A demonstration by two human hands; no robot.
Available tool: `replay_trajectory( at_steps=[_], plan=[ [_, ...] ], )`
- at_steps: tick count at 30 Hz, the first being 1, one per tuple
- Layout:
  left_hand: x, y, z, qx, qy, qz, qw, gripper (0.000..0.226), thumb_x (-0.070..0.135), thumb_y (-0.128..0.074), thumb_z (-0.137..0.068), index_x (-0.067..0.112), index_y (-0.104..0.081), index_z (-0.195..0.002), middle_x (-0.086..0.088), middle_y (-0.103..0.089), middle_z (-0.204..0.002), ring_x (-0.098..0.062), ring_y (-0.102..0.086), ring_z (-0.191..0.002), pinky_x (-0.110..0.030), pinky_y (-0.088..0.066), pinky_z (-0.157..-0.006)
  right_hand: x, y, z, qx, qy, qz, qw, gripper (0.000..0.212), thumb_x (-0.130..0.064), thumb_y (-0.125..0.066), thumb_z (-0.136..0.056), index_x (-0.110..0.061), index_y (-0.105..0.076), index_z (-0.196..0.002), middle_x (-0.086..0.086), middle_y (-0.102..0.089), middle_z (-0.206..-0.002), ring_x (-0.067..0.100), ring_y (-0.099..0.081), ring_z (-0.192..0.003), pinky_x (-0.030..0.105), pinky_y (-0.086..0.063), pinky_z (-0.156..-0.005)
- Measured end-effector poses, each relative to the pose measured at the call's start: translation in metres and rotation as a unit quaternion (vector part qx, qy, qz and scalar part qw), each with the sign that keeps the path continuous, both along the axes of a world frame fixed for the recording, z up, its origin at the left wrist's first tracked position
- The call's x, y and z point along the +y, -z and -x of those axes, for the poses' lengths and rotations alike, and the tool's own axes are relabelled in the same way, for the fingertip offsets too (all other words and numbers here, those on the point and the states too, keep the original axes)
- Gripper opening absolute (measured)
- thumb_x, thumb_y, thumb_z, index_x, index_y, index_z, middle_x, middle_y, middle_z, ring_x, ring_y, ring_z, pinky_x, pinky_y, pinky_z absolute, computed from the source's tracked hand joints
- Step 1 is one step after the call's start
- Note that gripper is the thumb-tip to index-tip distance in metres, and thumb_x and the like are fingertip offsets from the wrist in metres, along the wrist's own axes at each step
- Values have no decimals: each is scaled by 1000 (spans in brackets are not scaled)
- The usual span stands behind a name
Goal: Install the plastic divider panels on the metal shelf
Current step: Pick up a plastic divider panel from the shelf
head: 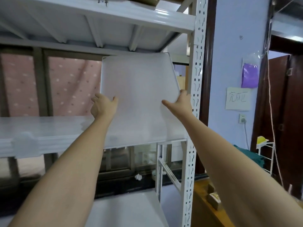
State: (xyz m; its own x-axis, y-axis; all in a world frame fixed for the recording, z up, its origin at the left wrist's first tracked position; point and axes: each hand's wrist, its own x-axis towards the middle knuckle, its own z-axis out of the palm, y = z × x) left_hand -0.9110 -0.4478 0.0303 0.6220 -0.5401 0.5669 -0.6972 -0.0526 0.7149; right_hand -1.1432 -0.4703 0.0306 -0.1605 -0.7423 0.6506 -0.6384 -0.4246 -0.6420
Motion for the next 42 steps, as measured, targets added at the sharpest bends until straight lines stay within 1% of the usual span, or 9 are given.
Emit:
replay_trajectory(
  at_steps=[5, 7, 11, 15, 24, 28, 33, 36, 42],
  plan=[
    [3, -9, -3, 43, 27, -14, 999, 77, 50, -61, -84, -1, -35, -137, -23, -45, -136, -41, -52, -118, -45, -44, -93, -15, -10, 6, 17, -34, -11, 999, 77, -41, -70, -82, -3, -32, -137, 14, -33, -138, 31, -49, -117, 36, -45, -90],
    [6, -14, -6, 128, 100, 30, 986, 74, 51, -63, -78, 6, -43, -133, -19, -57, -120, -36, -63, -94, -38, -56, -72, -19, -10, 8, 13, -47, -12, 999, 74, -39, -70, -83, -2, -32, -135, 15, -34, -136, 31, -50, -113, 33, -43, -83],
    [23, -16, -5, 227, 233, 80, 942, 5, 19, -62, -90, 17, -60, -94, -8, -58, -81, -8, -56, -35, -20, -44, -31, -30, -8, 20, -12, -67, -40, 997, 76, -37, -69, -84, -1, -29, -137, 16, -30, -139, 33, -49, -117, 33, -41, -83],
    [41, -11, 1, 289, 368, 37, 883, 43, 8, -59, -90, 38, -40, -113, 6, -60, -91, -20, -66, -62, -34, -56, -46, -34, -4, 24, -17, -76, -59, 995, 76, -33, -69, -85, 2, -27, -138, 18, -25, -143, 33, -45, -121, 31, -38, -85],
    [30, -23, -8, 336, 377, 115, 855, 86, -26, -42, -83, 22, -20, -152, -11, -58, -116, -15, -68, -46, -26, -51, -34, -43, -11, 17, 52, -98, -13, 994, 77, -43, -62, -87, -7, -30, -146, 15, -29, -148, 30, -38, -131, 36, -37, -101],
    [29, -30, -10, 311, 369, 107, 869, 82, -27, -42, -81, 14, -24, -150, -11, -61, -112, -18, -69, -47, -26, -50, -33, -29, -9, 13, 203, -187, 34, 960, 98, -67, -66, -73, -29, -22, -152, 4, -9, -161, 25, -11, -147, 49, -17, -118],
    [23, -42, -12, 335, 358, 82, 868, 52, -25, -40, -83, -2, -44, -131, -14, -61, -117, -19, -69, -47, -26, -51, -34, -7, 9, 1, 505, -214, 58, 834, 117, -76, -63, -65, -41, 8, -151, 2, 16, -160, 28, 16, -146, 59, 4, -113],
    [25, -46, -4, 335, 348, 51, 874, 25, -20, -43, -86, -7, -59, -99, -17, -61, -111, -18, -69, -47, -27, -56, -42, -6, 10, 0, 524, -178, 41, 832, 109, -63, -64, -77, -38, 14, -150, 9, 20, -159, 34, 14, -146, 62, -3, -114],
    [29, -69, 8, 276, 264, 18, 924, 16, 0, -59, -88, -2, -59, -104, -6, -65, -55, -20, -61, -44, -21, -46, -31, -4, 2, 6, 498, -173, 36, 849, 69, -31, -37, -102, -36, 12, -151, 11, 3, -161, 33, -5, -148, 51, -16, -117]
  ],
)
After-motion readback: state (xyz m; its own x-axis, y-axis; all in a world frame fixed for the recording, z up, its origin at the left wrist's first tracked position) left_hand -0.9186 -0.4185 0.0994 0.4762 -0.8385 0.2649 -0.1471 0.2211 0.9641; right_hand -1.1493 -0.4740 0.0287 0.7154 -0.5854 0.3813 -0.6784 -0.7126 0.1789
